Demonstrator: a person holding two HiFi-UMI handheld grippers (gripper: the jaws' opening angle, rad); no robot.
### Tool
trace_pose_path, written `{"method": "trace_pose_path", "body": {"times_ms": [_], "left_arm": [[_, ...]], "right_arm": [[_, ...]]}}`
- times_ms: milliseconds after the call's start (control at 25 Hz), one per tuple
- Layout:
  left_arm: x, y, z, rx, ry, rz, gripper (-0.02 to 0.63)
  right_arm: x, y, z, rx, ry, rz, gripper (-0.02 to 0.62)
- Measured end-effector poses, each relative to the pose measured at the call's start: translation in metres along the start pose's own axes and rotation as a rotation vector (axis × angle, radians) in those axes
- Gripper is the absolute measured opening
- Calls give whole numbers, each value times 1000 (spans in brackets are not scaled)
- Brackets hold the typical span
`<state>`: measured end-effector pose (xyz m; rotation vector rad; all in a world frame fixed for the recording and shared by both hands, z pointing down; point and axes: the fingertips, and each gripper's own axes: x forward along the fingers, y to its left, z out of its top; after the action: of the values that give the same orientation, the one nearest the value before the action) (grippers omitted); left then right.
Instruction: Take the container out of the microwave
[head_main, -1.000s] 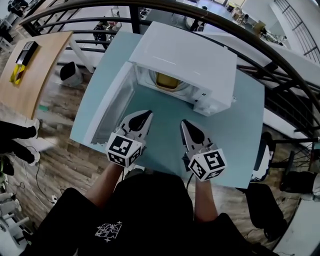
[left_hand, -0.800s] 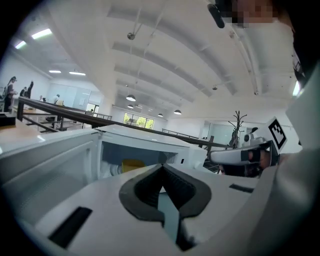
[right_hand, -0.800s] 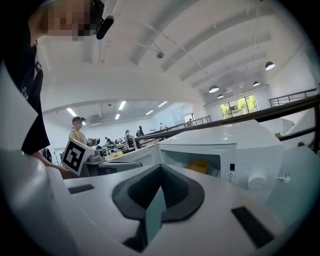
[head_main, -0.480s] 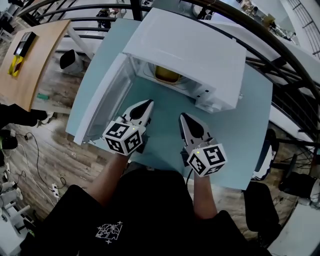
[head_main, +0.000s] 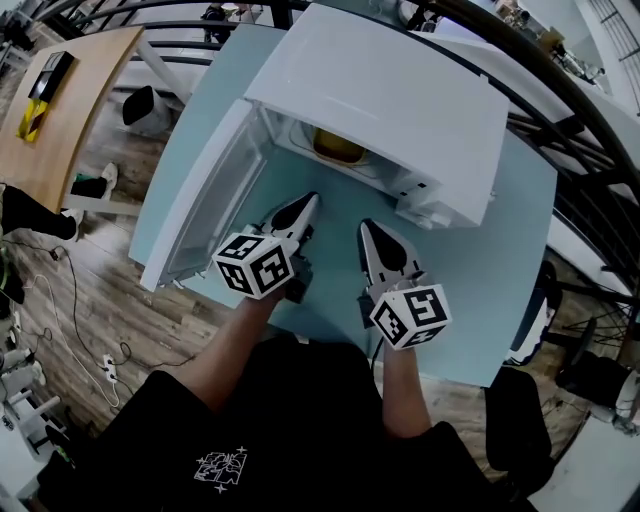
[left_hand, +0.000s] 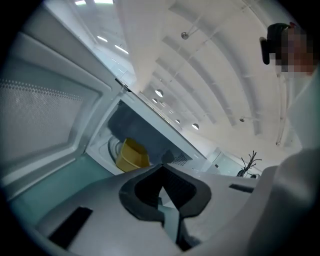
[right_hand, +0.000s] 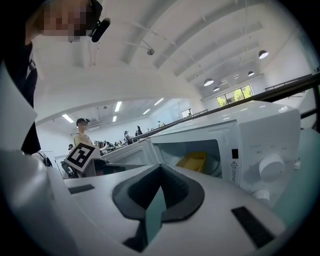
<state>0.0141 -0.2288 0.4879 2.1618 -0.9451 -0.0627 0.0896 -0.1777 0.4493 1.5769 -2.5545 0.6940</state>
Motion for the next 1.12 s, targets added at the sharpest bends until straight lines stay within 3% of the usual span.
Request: {"method": "trace_pose_path", "body": {"times_ms": [520, 840, 1120], "left_arm": [[28, 36, -10, -307, -83, 37, 8], [44, 42, -12, -438, -134, 23, 8], [58, 59, -20, -521, -179, 60, 8]], "right_arm": [[18, -15, -5, 15, 5, 10, 5], [22, -27, -10, 34, 19, 27, 5], [25, -43, -16, 55, 31, 45, 5]]}}
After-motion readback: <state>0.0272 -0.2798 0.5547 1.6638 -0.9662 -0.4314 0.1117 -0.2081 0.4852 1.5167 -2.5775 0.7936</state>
